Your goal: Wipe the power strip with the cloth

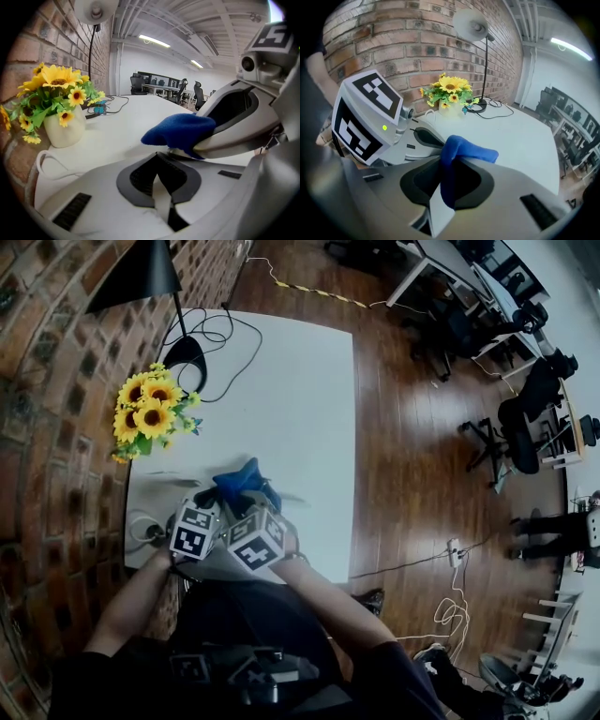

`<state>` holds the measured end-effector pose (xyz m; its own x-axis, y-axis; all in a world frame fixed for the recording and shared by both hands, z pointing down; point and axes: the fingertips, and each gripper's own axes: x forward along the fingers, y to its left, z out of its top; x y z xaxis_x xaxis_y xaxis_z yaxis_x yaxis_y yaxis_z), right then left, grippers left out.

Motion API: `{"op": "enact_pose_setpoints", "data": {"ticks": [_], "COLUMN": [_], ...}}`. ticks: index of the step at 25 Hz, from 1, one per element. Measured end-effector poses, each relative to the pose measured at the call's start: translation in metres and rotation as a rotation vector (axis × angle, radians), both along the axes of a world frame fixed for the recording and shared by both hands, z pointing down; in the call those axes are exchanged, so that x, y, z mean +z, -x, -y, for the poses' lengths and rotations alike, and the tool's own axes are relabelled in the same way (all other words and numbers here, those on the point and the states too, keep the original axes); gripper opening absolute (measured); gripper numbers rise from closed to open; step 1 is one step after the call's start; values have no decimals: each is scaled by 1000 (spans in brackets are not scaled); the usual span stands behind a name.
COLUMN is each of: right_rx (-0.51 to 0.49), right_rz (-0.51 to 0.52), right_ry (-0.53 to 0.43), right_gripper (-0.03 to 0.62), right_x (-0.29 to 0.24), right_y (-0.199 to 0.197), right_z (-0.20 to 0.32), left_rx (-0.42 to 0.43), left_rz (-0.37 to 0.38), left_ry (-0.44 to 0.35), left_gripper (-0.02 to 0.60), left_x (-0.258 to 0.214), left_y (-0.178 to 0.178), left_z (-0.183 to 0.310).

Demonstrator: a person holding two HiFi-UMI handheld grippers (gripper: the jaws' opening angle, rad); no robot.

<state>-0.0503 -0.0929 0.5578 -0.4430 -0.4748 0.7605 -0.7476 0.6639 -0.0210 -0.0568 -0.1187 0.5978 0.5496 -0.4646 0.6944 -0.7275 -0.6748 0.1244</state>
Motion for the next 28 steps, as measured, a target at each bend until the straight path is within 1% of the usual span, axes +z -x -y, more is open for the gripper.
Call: {"op": "enact_pose_setpoints", "data": {"ticks": [2,8,15,19,24,28], "right_rx": [13,26,127,111,117,108], "right_rz": [43,85,228,225,264,262], "right_ry": [25,42,113,85,104,84], "right_gripper": [63,61,61,61,60,60], "right_x": [-1,-1,-4,-4,-4,-4], "right_y": [4,11,11,11,9,8], "right_z": [2,4,12,10,8,5], "left_rx": [-2,-3,-11,-13,7,7], "left_rz": [-1,-2,7,14,27,25], "left_ry": [-2,-6,-17,-22,-26,-25], "left_gripper": [0,0,2,2,2,2], "left_x": [1,0,0,1,2,3], "left_y": [0,0,0,0,1,0], "left_z": [0,-1,1,-1,-2,-4]}}
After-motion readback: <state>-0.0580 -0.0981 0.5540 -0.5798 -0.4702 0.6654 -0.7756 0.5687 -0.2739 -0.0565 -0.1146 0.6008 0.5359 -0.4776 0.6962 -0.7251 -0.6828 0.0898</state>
